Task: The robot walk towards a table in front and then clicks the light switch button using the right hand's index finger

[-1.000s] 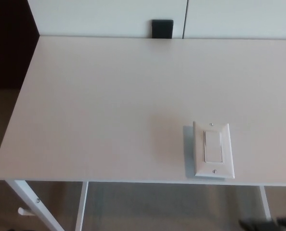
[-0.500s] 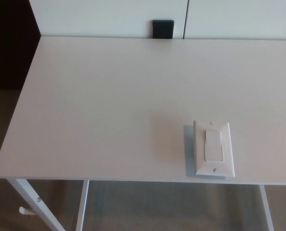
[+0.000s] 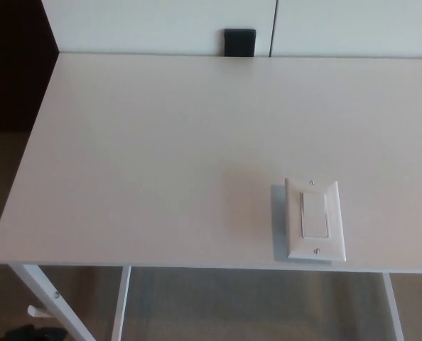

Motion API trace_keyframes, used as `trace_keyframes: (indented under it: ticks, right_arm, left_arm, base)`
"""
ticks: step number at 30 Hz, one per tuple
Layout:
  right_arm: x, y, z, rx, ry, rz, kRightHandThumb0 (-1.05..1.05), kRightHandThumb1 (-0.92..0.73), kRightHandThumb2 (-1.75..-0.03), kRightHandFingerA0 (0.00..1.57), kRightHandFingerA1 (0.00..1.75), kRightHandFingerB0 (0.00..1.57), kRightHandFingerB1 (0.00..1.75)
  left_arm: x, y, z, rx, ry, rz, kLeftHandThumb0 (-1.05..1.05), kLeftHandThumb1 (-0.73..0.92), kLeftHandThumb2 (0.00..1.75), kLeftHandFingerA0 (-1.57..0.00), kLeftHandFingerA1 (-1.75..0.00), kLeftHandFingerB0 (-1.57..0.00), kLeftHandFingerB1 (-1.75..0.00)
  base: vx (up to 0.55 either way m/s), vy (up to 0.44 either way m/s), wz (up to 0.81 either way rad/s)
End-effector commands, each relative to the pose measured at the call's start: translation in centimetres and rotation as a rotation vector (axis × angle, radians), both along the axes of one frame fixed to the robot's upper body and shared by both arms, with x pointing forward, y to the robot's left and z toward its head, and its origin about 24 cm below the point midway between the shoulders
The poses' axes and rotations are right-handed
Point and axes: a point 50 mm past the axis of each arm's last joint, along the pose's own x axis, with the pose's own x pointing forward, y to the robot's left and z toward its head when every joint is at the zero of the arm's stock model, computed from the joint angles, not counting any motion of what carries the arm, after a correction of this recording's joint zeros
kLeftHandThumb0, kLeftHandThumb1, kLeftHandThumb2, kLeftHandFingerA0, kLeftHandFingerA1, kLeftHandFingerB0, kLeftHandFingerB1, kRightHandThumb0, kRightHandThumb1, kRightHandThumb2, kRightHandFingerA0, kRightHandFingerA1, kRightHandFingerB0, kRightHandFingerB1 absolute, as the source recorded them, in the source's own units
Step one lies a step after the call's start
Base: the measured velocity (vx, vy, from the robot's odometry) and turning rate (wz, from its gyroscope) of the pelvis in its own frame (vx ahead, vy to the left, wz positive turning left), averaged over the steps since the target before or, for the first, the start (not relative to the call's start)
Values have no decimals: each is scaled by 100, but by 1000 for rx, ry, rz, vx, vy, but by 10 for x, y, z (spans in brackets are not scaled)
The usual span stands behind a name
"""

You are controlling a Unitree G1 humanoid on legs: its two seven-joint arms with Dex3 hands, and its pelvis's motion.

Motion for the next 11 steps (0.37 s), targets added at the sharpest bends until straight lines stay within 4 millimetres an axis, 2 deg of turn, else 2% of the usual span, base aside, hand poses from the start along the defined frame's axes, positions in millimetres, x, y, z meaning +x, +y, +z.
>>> trace_keyframes:
  ticks: [1,3,5,6,8,11]
  right_arm:
    - [6,-1,2,144,-36,-76,-58,-66,-63,2,36,3,31]
    - [6,0,3,155,-47,-87,-57,-67,-60,0,38,2,34]
    - [5,0,2,163,-51,-93,-57,-65,-65,1,32,4,28]
    - [2,0,2,168,-64,-102,-59,-68,-60,0,38,1,33]
    - [3,0,3,181,-82,-113,-60,-64,-73,1,32,6,29]
    - [5,1,4,192,-102,-130,-56,-65,-64,0,33,4,29]
  left_arm:
    - [1,5,2,48,55,-47,-29,63,59,-49,-43,-44,-38]
    - [0,5,2,45,53,-59,-29,63,59,-49,-44,-44,-38]
    - [-1,6,2,54,58,-68,-30,62,58,-50,-44,-45,-39]
    - [-2,5,2,77,66,-88,-31,62,58,-51,-43,-45,-38]
    - [-1,4,2,76,62,-91,-31,62,59,-49,-43,-44,-38]
    - [1,5,2,78,49,-96,-31,62,58,-49,-44,-44,-39]
  base:
    - [0,0,0]
    - [0,0,0]
    - [0,0,0]
    - [0,0,0]
    - [0,0,0]
    - [0,0,0]
